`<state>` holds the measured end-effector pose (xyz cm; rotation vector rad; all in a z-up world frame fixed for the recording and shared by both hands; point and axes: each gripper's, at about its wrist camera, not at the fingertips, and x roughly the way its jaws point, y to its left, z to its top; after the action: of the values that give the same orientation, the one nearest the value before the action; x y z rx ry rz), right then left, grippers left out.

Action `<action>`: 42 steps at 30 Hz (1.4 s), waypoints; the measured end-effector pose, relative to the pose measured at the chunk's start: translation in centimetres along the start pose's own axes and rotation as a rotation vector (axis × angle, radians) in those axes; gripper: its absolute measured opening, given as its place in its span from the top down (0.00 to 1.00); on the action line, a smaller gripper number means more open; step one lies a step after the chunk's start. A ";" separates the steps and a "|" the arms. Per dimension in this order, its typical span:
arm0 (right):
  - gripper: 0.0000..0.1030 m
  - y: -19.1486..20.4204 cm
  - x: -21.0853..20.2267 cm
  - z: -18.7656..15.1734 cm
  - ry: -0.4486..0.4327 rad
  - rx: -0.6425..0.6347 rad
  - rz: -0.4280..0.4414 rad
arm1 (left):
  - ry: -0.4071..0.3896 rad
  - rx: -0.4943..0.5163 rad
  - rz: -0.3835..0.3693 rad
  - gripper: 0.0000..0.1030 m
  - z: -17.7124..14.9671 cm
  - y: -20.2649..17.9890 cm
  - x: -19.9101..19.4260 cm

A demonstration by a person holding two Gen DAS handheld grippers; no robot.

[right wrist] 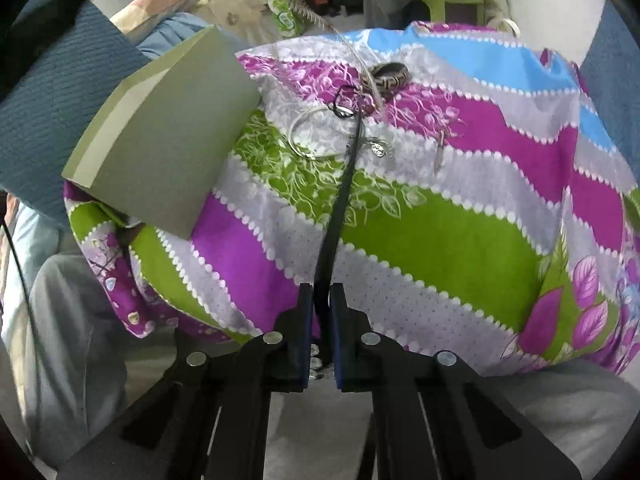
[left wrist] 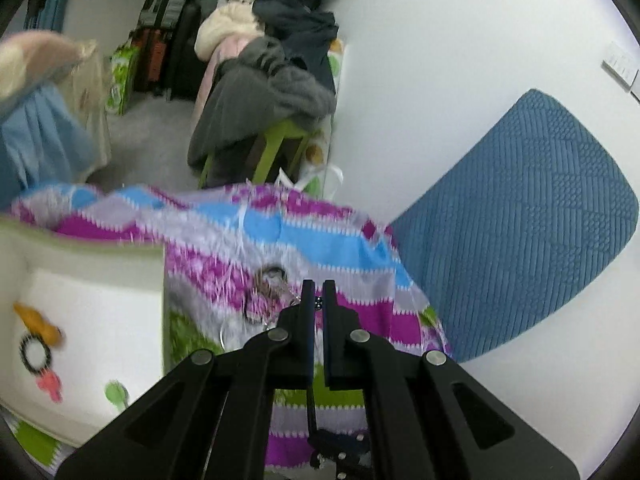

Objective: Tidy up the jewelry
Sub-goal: 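Carry the keychain with both tools over the white box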

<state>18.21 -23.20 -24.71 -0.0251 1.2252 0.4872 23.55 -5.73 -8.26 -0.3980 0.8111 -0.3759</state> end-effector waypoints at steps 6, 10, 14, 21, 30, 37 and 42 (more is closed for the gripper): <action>0.94 -1.1 -0.1 -0.4 -0.008 0.053 0.008 | -0.053 0.032 0.026 0.98 2.4 -0.2 -1.7; 0.94 -1.3 -1.8 0.4 -0.052 0.064 -0.025 | -0.061 0.020 0.042 0.98 3.1 0.8 -2.9; 0.94 -0.9 -5.3 2.4 -0.119 0.059 -0.049 | -0.070 0.028 0.052 0.98 3.7 1.1 -4.5; 0.94 1.7 -11.9 7.9 -0.246 0.023 -0.090 | -0.076 0.051 0.072 0.98 5.8 1.2 -7.8; 0.94 8.1 -17.9 13.7 -0.376 -0.050 -0.096 | -0.107 0.084 0.109 0.98 8.9 2.6 -14.0; 0.94 13.7 -18.2 16.3 -0.411 -0.101 -0.061 | -0.118 0.084 0.142 0.98 9.3 5.6 -17.3; 0.94 16.1 -15.2 16.0 -0.381 -0.109 -0.054 | -0.089 0.074 0.192 0.98 7.6 8.9 -16.8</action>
<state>22.77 -9.55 -1.48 -0.0550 0.8224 0.4859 20.23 11.28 2.64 -0.2636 0.7396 -0.2075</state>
